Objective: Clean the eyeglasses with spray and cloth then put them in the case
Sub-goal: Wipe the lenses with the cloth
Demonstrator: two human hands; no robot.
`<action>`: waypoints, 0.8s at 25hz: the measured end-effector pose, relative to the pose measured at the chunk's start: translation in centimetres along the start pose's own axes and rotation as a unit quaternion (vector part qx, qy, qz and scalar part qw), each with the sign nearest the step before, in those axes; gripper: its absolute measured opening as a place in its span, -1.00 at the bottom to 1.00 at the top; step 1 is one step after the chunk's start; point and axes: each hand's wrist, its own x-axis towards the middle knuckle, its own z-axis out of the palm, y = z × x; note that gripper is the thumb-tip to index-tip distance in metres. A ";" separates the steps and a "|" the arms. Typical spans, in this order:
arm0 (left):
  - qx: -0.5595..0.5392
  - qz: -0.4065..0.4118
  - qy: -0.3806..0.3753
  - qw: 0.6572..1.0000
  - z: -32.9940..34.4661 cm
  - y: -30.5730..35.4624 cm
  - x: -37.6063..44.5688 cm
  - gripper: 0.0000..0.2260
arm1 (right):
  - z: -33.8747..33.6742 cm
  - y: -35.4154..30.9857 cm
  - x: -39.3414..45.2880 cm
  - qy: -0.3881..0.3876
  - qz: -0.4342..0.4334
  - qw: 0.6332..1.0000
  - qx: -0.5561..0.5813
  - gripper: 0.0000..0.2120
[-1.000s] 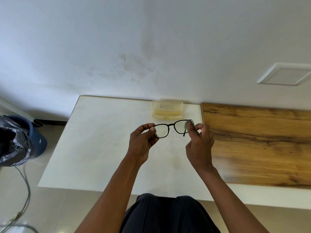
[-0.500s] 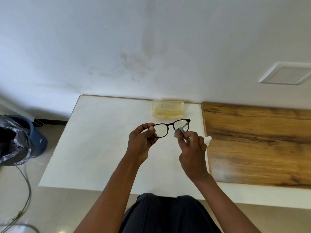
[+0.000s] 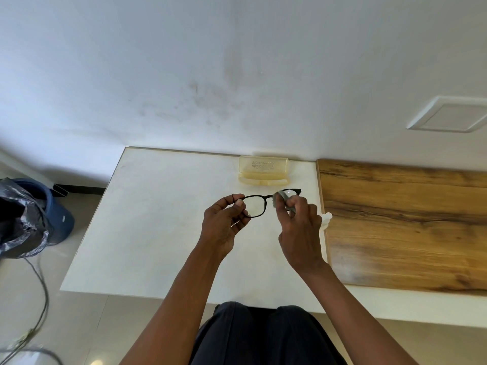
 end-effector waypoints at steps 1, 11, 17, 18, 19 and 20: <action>0.000 -0.001 0.004 1.000 -0.1 0.0 0.0 -0.88 | 0.2 0.1 -0.4 0.000 -0.013 1.000 -0.005 -0.39; -0.008 -0.008 0.005 1.000 -0.5 0.1 0.0 -0.87 | 0.2 1.8 0.1 0.002 0.039 0.999 0.000 -0.35; -0.010 -0.003 0.011 1.000 -0.4 0.1 0.1 -0.87 | 0.8 0.8 -0.3 0.008 -0.023 1.000 -0.006 -0.36; -0.011 -0.003 0.012 1.000 -0.5 0.1 0.1 -0.87 | 0.9 0.8 -0.9 0.004 -0.036 0.999 -0.010 -0.38; -0.013 -0.003 0.012 1.000 -0.6 0.1 0.1 -0.87 | 0.9 1.0 -1.4 0.001 -0.046 0.999 -0.015 -0.39; -0.015 -0.003 0.012 1.000 -0.7 0.1 0.2 -0.87 | 0.9 1.3 -1.8 -0.001 -0.050 0.999 -0.019 -0.39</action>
